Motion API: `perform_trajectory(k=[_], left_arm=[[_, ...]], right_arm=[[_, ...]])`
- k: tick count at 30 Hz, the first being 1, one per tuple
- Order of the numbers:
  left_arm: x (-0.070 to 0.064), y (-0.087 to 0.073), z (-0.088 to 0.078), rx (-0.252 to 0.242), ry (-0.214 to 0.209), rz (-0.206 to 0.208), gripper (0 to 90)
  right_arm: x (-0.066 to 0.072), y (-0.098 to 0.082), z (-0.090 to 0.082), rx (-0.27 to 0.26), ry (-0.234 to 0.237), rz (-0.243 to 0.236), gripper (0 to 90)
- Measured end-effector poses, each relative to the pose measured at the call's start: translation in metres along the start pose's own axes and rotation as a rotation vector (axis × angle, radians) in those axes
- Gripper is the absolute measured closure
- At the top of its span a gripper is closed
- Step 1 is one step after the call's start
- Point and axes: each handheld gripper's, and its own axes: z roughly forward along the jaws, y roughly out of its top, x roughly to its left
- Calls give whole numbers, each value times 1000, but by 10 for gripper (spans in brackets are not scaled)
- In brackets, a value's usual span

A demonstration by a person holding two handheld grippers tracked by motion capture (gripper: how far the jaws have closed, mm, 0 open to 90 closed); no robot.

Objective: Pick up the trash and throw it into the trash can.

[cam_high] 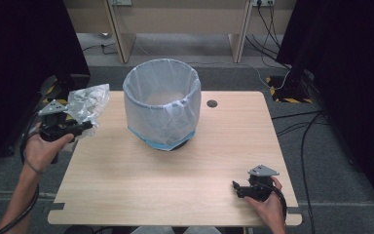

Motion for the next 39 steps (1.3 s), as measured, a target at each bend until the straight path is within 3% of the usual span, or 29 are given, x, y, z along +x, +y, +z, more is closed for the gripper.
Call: perform_trajectory(k=[10,20,27,36,39], left_arm=[[-7,36,-17,-41,-32,40,703],[-17,60,-18,-82,-66,63,703],[-34,83,-11,-83,-93,121,703],[-52,111,5,-80,-145,155,703],[-59,119,12,-81,-154,187,703]], right_arm=[[0,0,0,0,0,-1,129],[0,0,0,0,1,-1,129],[0,0,0,0,1,-2,129],[-1,0,0,2,3,-3,129],[-1,0,0,1,4,-4,129]])
